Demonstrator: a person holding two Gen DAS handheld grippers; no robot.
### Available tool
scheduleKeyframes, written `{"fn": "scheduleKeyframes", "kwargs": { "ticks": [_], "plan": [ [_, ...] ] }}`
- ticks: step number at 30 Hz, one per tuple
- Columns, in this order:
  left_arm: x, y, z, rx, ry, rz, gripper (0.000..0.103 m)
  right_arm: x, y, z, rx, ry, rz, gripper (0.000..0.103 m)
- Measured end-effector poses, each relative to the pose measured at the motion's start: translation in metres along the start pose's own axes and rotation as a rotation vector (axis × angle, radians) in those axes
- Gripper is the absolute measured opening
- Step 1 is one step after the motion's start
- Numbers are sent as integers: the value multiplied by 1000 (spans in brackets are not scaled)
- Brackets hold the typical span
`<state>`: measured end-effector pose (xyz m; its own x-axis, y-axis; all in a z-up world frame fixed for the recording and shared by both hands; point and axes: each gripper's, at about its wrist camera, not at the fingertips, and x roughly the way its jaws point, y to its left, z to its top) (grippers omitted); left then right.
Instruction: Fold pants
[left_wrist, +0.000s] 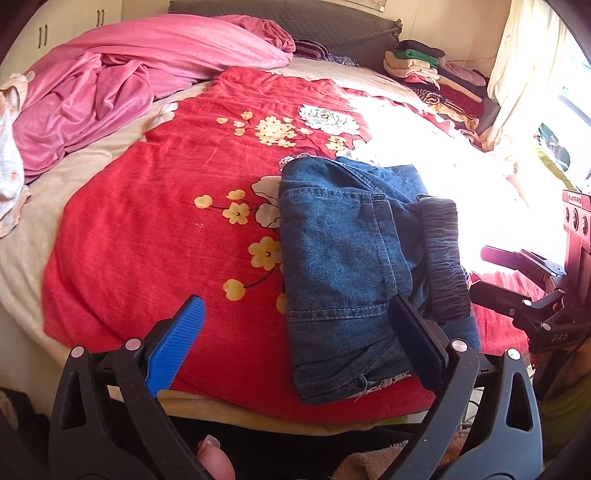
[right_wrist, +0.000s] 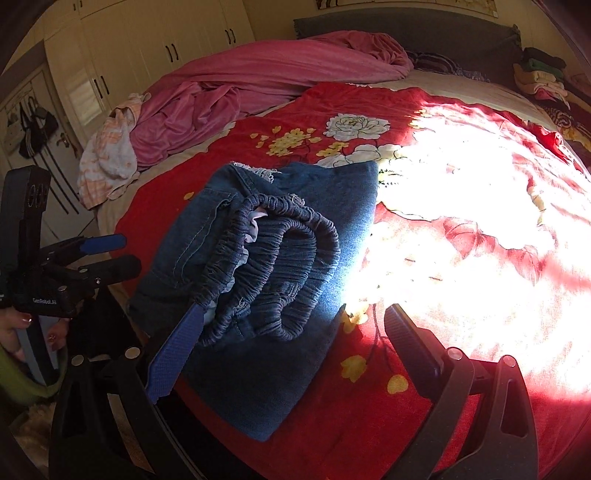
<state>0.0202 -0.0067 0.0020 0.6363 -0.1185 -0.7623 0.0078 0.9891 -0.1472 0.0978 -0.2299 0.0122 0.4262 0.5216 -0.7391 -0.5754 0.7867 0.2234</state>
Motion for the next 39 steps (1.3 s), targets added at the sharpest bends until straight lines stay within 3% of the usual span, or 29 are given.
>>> {"fn": "scheduleKeyframes", "kwargs": {
  "ticks": [14, 24, 35, 39],
  "plan": [
    [44, 1, 17, -17, 55, -41, 93, 18, -17, -2, 129, 50, 60, 98],
    [61, -2, 24, -28, 66, -110, 92, 21, -6, 4, 130, 41, 161, 98],
    [66, -3, 29, -29, 70, -140, 87, 19, -21, 13, 215, 11, 195, 98],
    [67, -3, 29, -31, 68, -136, 87, 34, -15, 12, 206, 73, 194, 98]
  ]
}}
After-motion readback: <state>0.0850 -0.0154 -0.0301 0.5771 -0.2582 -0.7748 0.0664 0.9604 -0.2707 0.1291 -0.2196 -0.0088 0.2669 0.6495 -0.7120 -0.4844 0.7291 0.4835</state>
